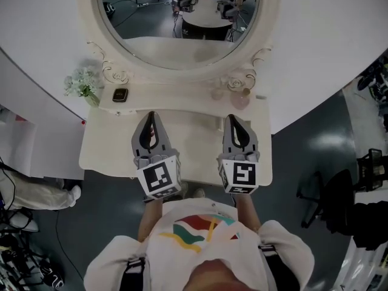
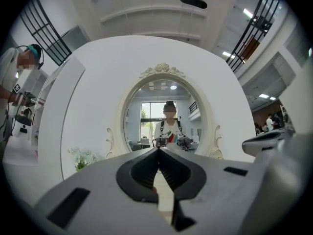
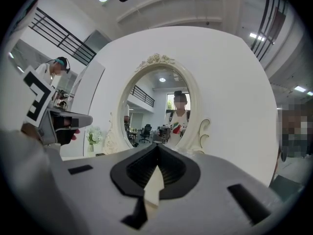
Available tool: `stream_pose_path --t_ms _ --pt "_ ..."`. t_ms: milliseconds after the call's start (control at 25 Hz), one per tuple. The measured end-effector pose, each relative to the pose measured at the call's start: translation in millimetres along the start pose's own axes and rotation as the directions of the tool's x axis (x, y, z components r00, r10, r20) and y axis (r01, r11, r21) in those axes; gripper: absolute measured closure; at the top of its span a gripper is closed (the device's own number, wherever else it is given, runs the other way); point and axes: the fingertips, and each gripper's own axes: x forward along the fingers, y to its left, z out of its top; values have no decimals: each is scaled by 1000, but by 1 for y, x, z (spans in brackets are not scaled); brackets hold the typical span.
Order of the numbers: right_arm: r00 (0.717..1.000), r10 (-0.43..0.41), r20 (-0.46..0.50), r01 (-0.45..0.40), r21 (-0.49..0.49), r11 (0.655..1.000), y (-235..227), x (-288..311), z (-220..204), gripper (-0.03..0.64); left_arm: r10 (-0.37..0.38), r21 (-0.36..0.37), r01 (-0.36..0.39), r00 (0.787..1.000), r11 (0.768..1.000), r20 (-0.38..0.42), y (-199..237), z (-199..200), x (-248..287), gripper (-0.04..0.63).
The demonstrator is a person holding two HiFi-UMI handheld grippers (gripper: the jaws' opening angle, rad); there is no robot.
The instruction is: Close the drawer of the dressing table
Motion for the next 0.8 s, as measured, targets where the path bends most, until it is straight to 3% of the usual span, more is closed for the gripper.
stream_pose_path --t_ms 480,640,800 --pt "998 -68 9 68 17 998 -3 3 3 617 -92 -31 93 996 995 18 -7 6 13 589" --pt "993 -115 10 115 19 993 -15 -4 3 617 -157 -31 157 988 987 8 -28 3 19 590" --pt "982 -186 -6 187 26 982 -32 -21 -3 617 -263 -31 263 965 964 -3 -64 -5 21 590"
